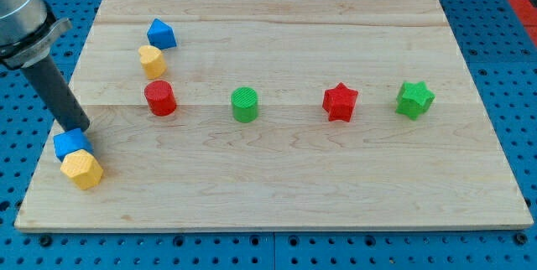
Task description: Push yellow heart diagonally below blue triangle
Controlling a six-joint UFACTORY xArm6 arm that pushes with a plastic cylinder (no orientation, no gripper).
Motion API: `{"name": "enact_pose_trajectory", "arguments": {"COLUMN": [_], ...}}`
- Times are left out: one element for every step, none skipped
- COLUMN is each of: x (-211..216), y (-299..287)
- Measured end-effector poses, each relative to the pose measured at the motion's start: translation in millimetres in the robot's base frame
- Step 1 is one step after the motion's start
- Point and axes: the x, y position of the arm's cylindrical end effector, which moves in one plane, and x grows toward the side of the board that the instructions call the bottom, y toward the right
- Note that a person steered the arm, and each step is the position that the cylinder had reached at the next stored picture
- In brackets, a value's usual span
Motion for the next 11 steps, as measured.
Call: {"name": "enact_pose_trajectory", "arguments": {"x": [-45,-93,-129,-133,-133,-128,-107,-97,-99,-108,-107], "y": [-1,21,49,52,52,86,81,76,76,111,136]}}
